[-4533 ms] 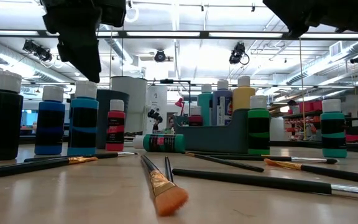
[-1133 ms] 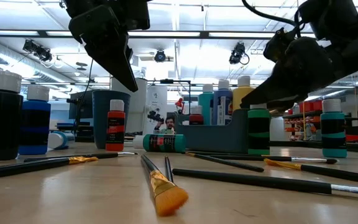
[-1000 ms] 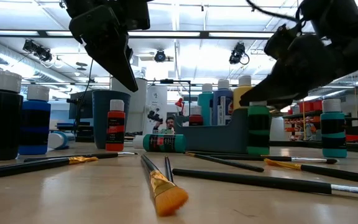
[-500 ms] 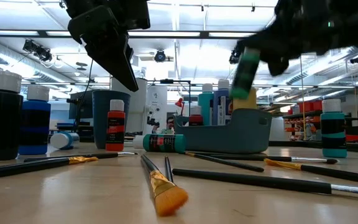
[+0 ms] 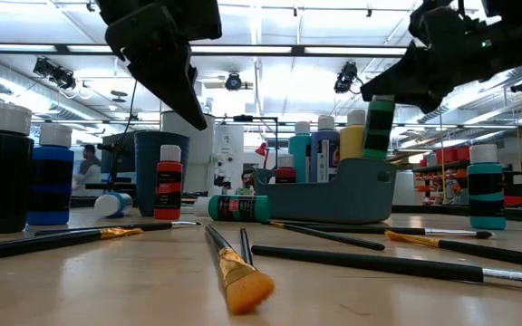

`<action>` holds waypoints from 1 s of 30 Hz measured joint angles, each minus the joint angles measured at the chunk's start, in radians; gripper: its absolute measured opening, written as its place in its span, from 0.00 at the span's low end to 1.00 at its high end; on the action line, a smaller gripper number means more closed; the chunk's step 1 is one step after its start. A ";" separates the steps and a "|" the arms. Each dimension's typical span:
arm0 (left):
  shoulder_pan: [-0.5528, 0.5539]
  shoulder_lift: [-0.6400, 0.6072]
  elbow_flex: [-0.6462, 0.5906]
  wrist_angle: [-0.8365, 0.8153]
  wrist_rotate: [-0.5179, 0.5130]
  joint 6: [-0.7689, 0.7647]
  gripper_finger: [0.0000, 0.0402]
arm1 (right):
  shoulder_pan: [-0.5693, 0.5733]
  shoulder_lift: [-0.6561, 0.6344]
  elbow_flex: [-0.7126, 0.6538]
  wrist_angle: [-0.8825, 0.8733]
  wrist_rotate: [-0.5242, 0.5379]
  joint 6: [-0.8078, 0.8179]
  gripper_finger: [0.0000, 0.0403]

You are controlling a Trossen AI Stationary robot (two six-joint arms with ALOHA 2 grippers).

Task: Pick & Place Paint Supplies
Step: Put the green paint bottle into the blue bin

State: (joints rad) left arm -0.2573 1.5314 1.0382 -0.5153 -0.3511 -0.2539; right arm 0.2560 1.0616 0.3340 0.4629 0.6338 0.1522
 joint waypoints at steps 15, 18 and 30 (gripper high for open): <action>0.000 0.000 0.000 0.021 0.000 0.000 0.42 | -0.016 0.154 -0.001 -0.010 0.058 0.042 0.28; 0.000 0.000 0.000 0.021 0.000 0.000 0.42 | -0.028 0.184 -0.001 -0.011 0.053 0.051 0.30; 0.000 0.000 0.000 0.021 0.000 0.000 0.42 | -0.052 0.244 -0.001 -0.009 0.009 0.071 0.32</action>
State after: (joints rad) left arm -0.2573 1.5311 1.0382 -0.4946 -0.3508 -0.2539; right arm 0.2039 1.3060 0.3332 0.4541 0.6426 0.2237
